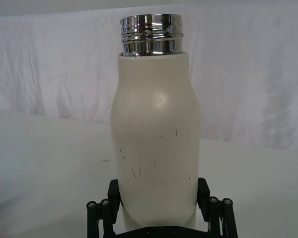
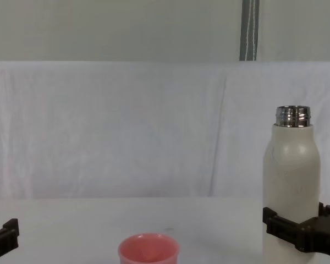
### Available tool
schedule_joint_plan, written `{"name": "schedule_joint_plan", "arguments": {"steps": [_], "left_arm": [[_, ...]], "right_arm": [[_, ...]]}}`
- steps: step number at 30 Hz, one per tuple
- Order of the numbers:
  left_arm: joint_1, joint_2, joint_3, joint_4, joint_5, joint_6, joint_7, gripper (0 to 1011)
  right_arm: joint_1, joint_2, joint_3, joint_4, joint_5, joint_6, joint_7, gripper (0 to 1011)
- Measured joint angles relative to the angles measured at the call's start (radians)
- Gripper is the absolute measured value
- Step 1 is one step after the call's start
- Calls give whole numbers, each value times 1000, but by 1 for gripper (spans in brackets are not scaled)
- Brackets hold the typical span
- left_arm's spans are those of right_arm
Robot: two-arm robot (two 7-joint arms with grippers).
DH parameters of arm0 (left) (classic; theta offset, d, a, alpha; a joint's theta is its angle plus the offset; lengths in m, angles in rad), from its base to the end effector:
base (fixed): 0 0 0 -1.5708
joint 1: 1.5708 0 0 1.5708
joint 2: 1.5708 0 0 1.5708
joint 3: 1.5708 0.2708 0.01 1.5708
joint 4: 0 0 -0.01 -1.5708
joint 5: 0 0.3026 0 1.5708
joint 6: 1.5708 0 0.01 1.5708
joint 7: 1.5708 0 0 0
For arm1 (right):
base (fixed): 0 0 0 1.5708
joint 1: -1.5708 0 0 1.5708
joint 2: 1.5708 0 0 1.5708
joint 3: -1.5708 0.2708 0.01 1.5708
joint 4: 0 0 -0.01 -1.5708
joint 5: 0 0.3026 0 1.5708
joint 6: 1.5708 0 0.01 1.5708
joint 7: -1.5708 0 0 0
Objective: Grasp the thermos with one hand and pour water into the cup lid.
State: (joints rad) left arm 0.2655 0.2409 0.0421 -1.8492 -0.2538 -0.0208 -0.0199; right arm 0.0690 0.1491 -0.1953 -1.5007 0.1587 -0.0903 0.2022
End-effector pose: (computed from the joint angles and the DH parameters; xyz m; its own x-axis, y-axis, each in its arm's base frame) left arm 0.2517 0.0336 -0.2672 0.1245 0.9917 -0.0327 -0.9921 0.1239 -0.0176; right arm 0.3355 0.0167 -0.2852 0.3746 -0.9271 0.0128 0.9253 0.3747 0.0586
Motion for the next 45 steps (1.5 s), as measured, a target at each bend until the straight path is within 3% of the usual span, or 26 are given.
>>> {"name": "schedule_joint_plan", "arguments": {"steps": [45], "left_arm": [[0, 0, 0, 0, 0, 0, 0, 1001]], "right_arm": [[26, -14, -6, 46, -1, -15, 3, 950]]}}
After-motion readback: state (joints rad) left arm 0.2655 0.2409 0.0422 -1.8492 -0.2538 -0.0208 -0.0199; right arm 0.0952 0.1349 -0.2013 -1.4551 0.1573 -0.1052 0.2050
